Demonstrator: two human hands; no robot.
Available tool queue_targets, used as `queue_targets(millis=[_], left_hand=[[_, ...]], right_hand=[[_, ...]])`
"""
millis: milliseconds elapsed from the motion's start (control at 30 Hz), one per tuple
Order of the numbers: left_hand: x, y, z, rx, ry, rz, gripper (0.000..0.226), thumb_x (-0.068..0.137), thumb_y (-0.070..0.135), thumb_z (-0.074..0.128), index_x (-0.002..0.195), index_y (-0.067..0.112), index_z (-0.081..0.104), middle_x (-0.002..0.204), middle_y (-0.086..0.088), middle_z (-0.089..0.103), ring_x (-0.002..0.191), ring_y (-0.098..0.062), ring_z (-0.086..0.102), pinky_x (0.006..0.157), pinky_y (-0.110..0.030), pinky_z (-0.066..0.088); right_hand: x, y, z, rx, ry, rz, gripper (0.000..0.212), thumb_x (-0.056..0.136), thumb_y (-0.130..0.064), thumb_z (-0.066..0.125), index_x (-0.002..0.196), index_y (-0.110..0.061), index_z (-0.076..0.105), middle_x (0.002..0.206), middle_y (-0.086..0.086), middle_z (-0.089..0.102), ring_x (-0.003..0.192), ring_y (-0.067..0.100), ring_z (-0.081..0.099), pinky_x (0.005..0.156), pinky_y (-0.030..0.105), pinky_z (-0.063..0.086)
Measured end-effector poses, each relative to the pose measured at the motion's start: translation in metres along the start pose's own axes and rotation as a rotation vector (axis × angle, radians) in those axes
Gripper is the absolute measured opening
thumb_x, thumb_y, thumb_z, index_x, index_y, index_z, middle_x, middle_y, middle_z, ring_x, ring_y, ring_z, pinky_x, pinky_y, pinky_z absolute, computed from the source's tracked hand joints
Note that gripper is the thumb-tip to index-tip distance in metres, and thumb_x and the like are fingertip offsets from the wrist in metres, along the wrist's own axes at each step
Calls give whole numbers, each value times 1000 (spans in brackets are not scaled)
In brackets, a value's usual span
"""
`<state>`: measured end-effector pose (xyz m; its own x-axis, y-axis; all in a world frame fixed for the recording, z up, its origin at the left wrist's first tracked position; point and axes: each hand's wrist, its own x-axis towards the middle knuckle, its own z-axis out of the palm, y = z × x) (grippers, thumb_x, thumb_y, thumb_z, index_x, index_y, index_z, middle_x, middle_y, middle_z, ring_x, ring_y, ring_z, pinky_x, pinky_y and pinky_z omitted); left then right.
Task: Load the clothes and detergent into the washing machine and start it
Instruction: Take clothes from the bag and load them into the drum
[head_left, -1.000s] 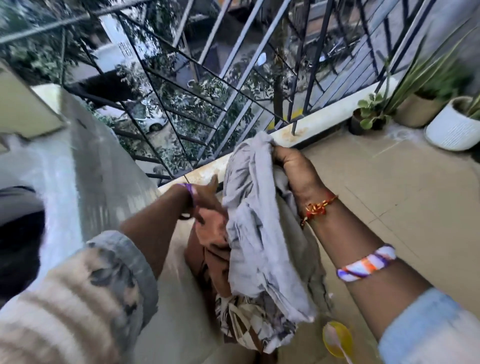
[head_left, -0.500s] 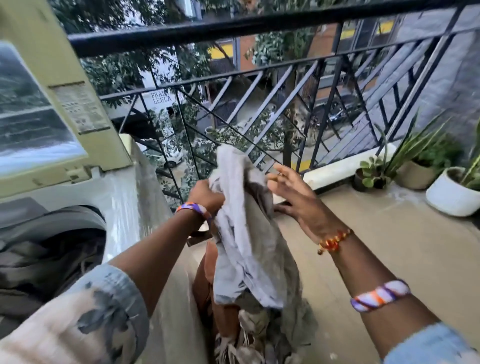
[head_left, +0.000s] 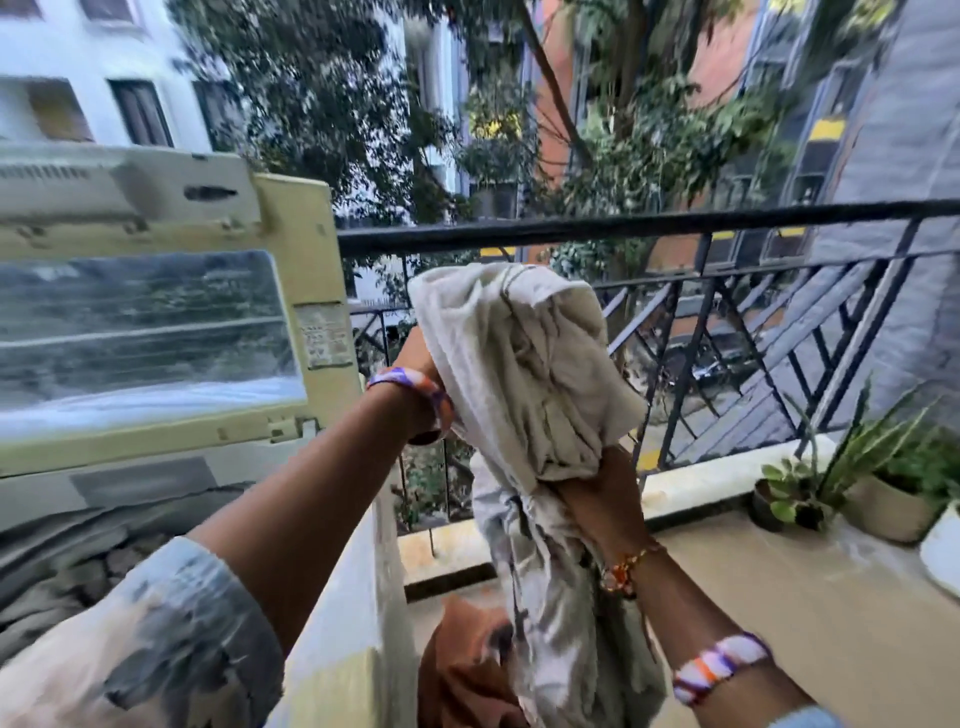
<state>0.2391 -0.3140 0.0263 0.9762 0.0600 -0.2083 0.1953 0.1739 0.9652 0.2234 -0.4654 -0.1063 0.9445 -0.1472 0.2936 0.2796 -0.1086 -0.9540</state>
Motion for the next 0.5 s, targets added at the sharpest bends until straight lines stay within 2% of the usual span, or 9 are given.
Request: queue_targets(millis=[100,167,233,300,333,367,400,433,500], left_hand=[[-12,28,-14,-54,-14,6,45,99,37,29,74,8,52,90,1,62,75,-18,56,76,-23,42],[-21,41,-26,-56,34,45,41,99,36,29,100,8,58,116,1,61,98,-23,59,93,-37,39],[-27,47,-45,-40,45,132,40,100,32,26,100,8,58,122,2,53,103,-25,57,103,-40,36],[-35,56,-60,-32,30,198,39,101,24,24,112,2,56,135,-4,49,115,-30,54,109,-41,30],[-37,63,-69,-47,7,197,38,101,20,25,119,3,53,143,-9,44,124,-31,50,111,-39,28],[-41,71,-79,-83,34,188,37,100,17,26,124,3,52,146,-14,40,123,-29,52,109,-35,33],[-47,80,-85,-130,34,172,37,99,15,30,130,5,48,146,-17,39,110,-26,63,96,-26,47],[-47,84,-96,-115,-19,191,37,98,14,35,133,8,46,140,-18,47,87,-24,71,71,-25,56],[-47,88,-122,1,-2,264,26,93,13,48,118,13,55,105,-9,64,61,-18,64,42,-29,53]], right_hand=[[15,-49,6,84,57,-166,35,56,-9,64,85,-28,62,73,-21,69,69,-17,60,61,5,46],[20,-72,9,95,87,-258,40,62,1,59,96,-20,59,82,-21,66,71,-20,59,63,1,44],[22,-95,17,71,136,-347,46,69,10,58,104,-18,53,83,-22,61,70,-23,57,63,-1,42],[29,-123,23,62,184,-422,46,71,10,58,105,-20,55,85,-17,60,74,-19,58,67,5,47],[33,-141,28,50,201,-466,45,70,4,60,105,-25,57,87,-15,62,79,-10,61,72,15,52],[38,-159,34,35,215,-528,44,69,-3,61,104,-29,59,89,-13,64,84,0,63,76,27,55],[42,-177,42,27,220,-591,43,68,-8,61,104,-31,59,91,-12,64,87,8,63,79,32,54],[45,-195,52,24,218,-649,41,67,-11,61,105,-28,58,91,-10,64,86,9,63,79,32,53],[51,-225,74,4,232,-738,37,67,-13,59,103,-20,59,86,-7,63,80,-1,60,76,26,51]])
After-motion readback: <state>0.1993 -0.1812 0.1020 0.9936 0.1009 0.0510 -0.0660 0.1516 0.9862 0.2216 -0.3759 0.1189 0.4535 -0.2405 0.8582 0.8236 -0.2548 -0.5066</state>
